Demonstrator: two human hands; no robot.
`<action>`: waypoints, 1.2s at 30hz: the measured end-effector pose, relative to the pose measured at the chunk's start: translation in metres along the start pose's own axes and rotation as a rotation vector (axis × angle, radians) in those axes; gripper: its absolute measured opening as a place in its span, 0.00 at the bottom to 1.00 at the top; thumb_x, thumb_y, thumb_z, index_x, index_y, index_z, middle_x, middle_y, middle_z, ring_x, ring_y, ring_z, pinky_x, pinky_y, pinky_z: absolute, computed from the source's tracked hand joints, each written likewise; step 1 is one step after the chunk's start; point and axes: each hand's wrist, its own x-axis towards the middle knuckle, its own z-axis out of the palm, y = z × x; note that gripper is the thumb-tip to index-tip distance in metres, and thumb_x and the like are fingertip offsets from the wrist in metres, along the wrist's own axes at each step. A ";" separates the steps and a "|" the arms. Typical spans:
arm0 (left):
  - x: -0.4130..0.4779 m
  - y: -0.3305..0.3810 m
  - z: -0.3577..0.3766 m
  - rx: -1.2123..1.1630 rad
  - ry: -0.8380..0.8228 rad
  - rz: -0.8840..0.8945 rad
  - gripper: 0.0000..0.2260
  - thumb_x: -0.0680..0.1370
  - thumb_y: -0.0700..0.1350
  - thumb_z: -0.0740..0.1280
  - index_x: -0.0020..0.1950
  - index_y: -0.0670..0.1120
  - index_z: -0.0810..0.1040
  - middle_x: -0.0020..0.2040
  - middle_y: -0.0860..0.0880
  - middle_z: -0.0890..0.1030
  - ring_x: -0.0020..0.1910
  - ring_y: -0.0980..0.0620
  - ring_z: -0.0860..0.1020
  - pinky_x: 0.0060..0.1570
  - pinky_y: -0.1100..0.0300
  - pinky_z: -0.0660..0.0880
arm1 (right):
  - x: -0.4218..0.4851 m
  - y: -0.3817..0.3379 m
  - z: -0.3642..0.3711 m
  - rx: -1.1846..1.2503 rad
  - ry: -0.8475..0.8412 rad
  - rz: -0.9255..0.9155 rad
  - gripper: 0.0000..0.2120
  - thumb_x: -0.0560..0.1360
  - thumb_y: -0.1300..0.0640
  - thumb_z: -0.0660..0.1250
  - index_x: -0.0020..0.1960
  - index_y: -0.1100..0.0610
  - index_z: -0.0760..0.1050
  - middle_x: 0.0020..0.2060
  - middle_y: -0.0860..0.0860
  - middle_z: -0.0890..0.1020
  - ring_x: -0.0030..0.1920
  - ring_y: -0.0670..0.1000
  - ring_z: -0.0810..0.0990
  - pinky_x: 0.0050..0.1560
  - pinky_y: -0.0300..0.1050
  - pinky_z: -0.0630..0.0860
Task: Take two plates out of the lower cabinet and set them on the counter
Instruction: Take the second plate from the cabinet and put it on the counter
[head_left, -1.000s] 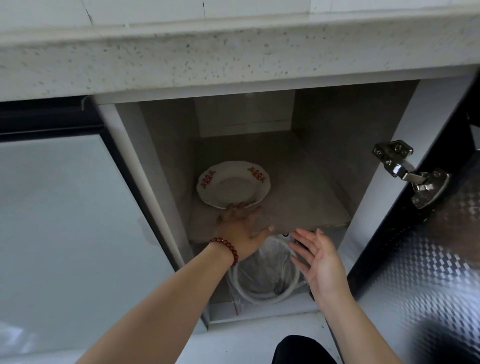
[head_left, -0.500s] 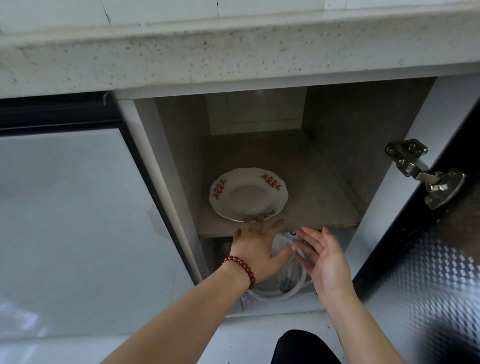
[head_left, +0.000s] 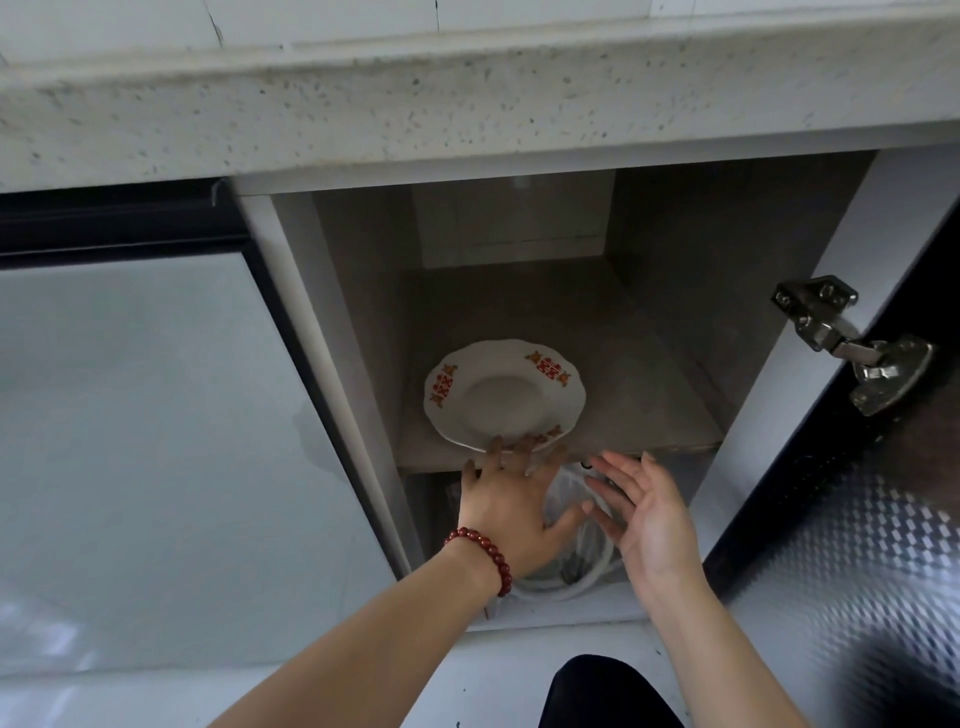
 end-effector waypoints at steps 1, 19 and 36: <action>-0.001 0.001 0.000 -0.010 0.000 0.002 0.31 0.72 0.70 0.46 0.74 0.61 0.50 0.77 0.51 0.55 0.75 0.42 0.50 0.71 0.39 0.52 | 0.000 0.000 0.000 -0.002 0.002 -0.001 0.18 0.80 0.48 0.52 0.53 0.55 0.78 0.55 0.52 0.82 0.56 0.51 0.79 0.46 0.46 0.75; -0.026 -0.002 -0.003 -0.128 0.100 0.067 0.29 0.72 0.69 0.46 0.73 0.64 0.49 0.77 0.56 0.55 0.76 0.48 0.49 0.70 0.44 0.54 | 0.009 -0.002 0.005 -0.009 0.044 0.002 0.18 0.80 0.47 0.52 0.53 0.52 0.79 0.52 0.50 0.82 0.54 0.49 0.79 0.52 0.48 0.75; -0.024 -0.026 -0.042 -2.000 0.259 -0.496 0.31 0.76 0.66 0.44 0.74 0.52 0.59 0.74 0.49 0.65 0.73 0.50 0.60 0.71 0.45 0.53 | 0.019 0.000 0.022 0.090 0.083 0.044 0.15 0.80 0.49 0.53 0.63 0.52 0.72 0.59 0.52 0.78 0.62 0.53 0.75 0.51 0.48 0.73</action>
